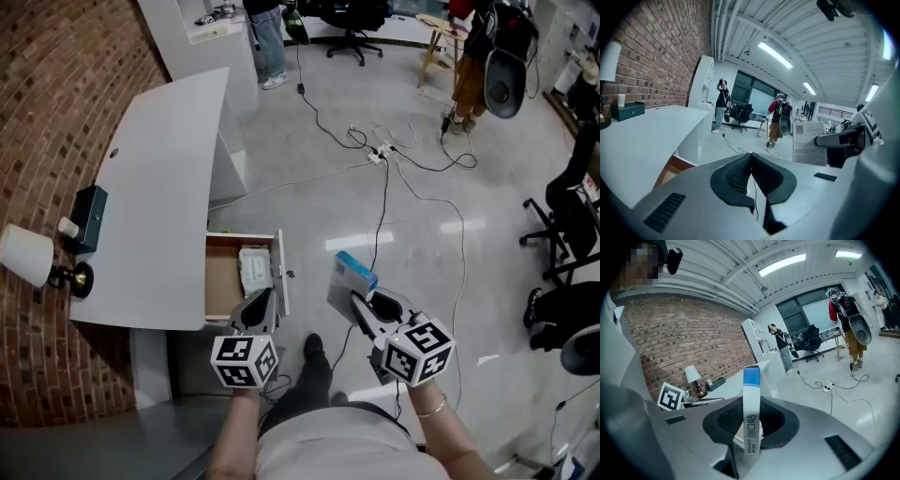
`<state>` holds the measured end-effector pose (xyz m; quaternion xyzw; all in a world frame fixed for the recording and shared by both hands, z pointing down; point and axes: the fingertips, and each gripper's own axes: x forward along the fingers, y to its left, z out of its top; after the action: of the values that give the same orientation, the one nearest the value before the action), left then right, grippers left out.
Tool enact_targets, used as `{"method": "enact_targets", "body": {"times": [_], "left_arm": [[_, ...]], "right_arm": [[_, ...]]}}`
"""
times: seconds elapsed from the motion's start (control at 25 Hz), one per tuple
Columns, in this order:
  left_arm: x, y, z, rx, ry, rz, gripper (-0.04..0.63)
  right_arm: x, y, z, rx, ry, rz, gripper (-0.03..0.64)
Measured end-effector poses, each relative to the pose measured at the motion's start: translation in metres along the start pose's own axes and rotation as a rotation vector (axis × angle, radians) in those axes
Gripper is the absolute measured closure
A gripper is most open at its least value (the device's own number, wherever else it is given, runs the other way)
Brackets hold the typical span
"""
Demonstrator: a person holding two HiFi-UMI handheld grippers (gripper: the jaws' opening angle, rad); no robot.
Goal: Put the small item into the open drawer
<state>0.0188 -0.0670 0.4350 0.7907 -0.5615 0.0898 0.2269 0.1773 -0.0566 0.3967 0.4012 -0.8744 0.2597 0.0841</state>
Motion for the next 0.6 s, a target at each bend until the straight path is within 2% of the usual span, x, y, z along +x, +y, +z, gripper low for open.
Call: {"method": "enact_targets", "body": {"times": [0.36, 0.6], "left_arm": [[0.035, 0.091, 0.042, -0.044, -0.024, 0.044, 0.574], [0.028, 0.134, 0.051, -0.084, -0.052, 0.13, 0.574]], "right_arm": [[0.115, 0.019, 0.04, -0.026, 0.048, 0.073, 0.532], [0.159, 0.039, 0.045, -0.068, 0.109, 0.144, 0.532]]}}
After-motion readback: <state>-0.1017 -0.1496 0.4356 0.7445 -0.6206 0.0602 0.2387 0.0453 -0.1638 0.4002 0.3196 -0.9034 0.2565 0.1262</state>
